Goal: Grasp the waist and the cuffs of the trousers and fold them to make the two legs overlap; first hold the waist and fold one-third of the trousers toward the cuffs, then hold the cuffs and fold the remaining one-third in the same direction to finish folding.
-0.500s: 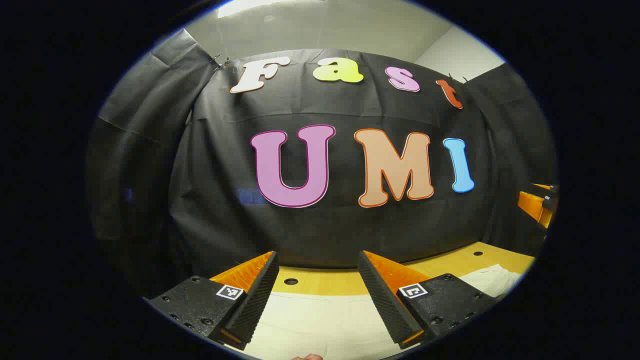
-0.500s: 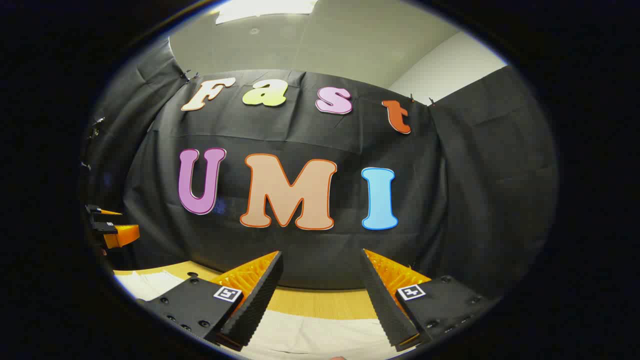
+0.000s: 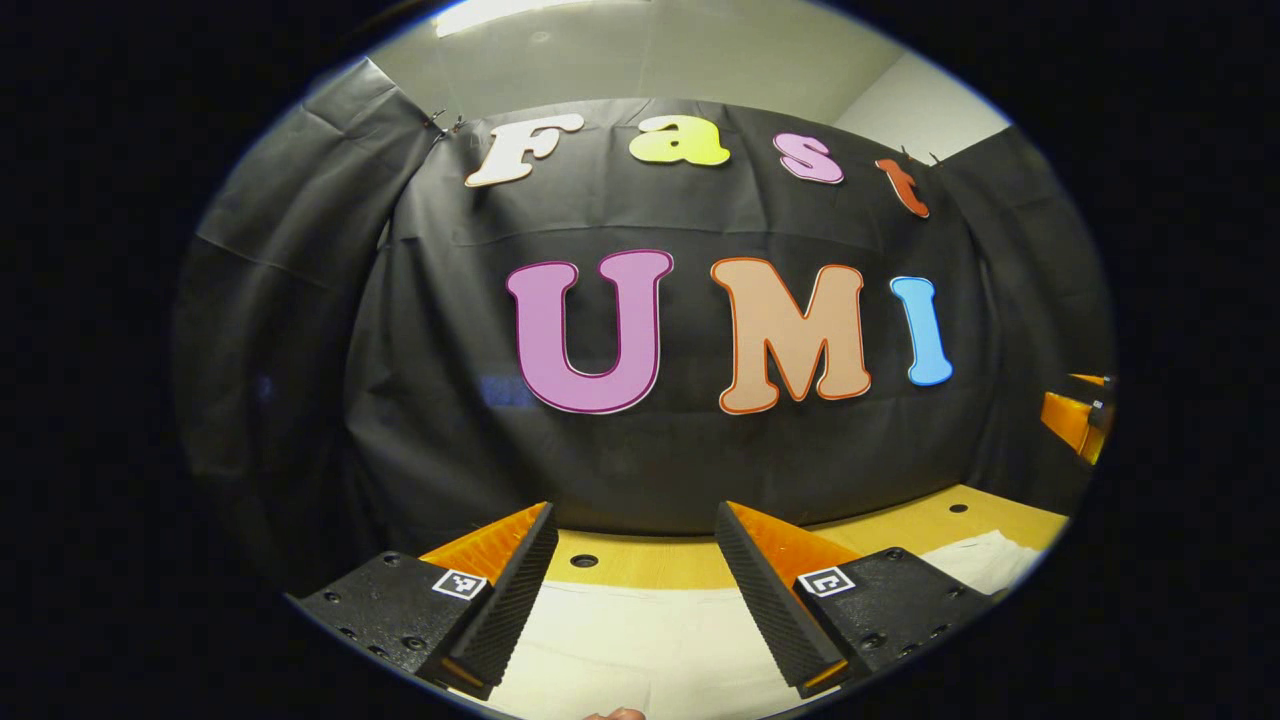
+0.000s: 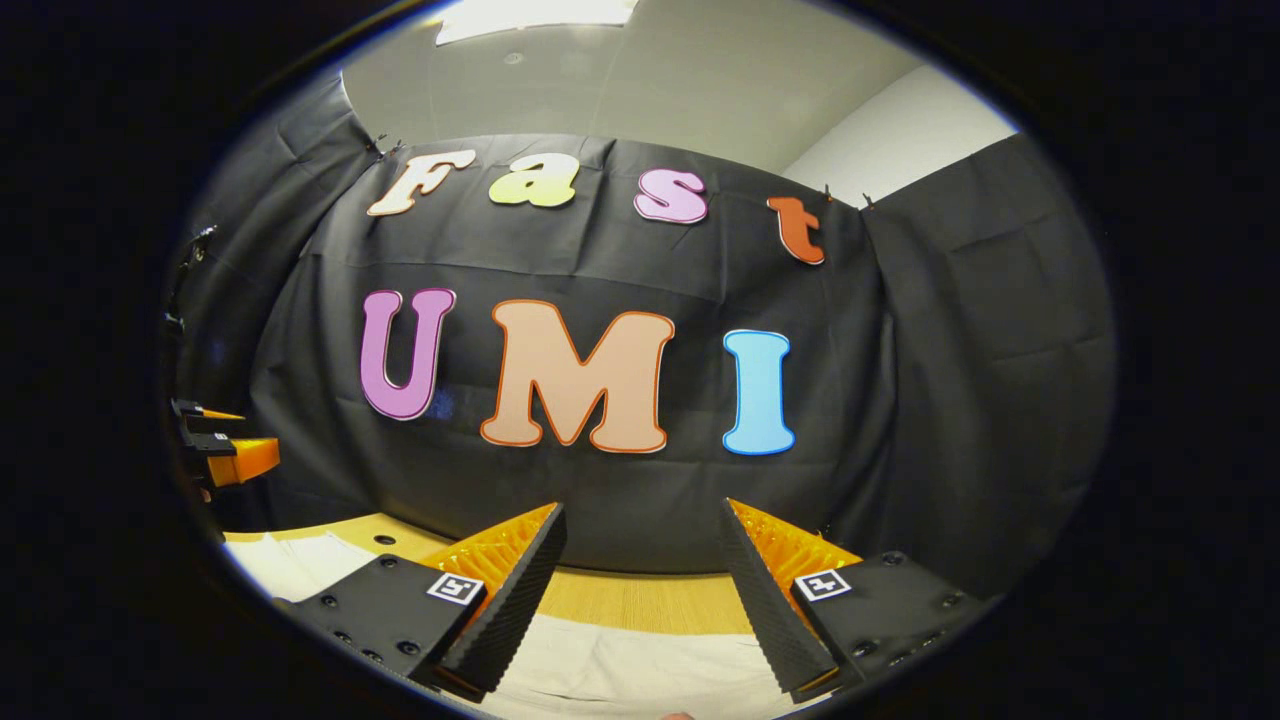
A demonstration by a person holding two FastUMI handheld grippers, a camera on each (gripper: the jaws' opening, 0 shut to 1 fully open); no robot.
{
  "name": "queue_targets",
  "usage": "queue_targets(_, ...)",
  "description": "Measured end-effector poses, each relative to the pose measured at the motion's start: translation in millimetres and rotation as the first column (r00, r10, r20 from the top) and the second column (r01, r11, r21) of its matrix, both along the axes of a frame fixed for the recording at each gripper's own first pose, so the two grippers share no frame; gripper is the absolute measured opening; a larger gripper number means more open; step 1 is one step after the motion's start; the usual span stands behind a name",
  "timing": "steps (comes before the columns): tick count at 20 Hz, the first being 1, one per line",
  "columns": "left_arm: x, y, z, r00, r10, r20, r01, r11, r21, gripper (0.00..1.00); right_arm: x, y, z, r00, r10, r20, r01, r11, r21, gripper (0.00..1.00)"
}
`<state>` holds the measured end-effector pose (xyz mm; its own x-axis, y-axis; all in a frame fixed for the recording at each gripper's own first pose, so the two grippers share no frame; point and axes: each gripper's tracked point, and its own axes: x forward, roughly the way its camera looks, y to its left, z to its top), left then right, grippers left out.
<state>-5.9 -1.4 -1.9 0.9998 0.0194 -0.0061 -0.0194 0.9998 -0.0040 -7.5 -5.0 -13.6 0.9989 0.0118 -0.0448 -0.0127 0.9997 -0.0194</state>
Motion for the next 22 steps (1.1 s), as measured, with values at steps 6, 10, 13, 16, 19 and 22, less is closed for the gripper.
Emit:
queue_targets(6, -3.1, 5.4, -8.3, 1.0, 0.014, -0.02, -0.014, 1.0, 0.002, 0.96, -5.9, 0.9, -6.1, 1.0, 0.002, -0.024, -0.002, 1.0, 0.012, 0.97)
queue_targets(10, -3.4, 7.7, -8.5, 1.0, 0.014, -0.019, -0.014, 1.0, 0.024, 0.96, -5.9, -0.6, -6.5, 1.0, 0.002, -0.026, -0.002, 1.0, 0.016, 0.97)
queue_targets(13, -3.0, 8.9, -13.0, 1.0, -0.007, -0.025, 0.008, 0.997, 0.071, 0.96, -4.1, 0.9, -6.2, 1.0, 0.009, -0.027, -0.009, 1.0, 0.014, 0.97)
queue_targets(16, -4.2, 11.4, -22.6, 0.998, -0.044, -0.05, 0.051, 0.987, 0.152, 0.96, -2.7, 5.0, -10.5, 0.999, 0.024, -0.037, -0.023, 1.0, 0.018, 0.97)
queue_targets(19, -8.9, 24.0, -35.8, 0.994, -0.063, -0.091, 0.086, 0.96, 0.267, 1.0, -2.9, 10.9, -11.7, 0.999, 0.041, -0.035, -0.04, 0.999, 0.012, 0.97)
queue_targets(22, -15.1, 37.8, -48.7, 0.988, -0.079, -0.132, 0.124, 0.915, 0.384, 0.96, -4.7, 12.7, -16.0, 0.998, 0.052, -0.039, -0.052, 0.999, 0.004, 0.97)
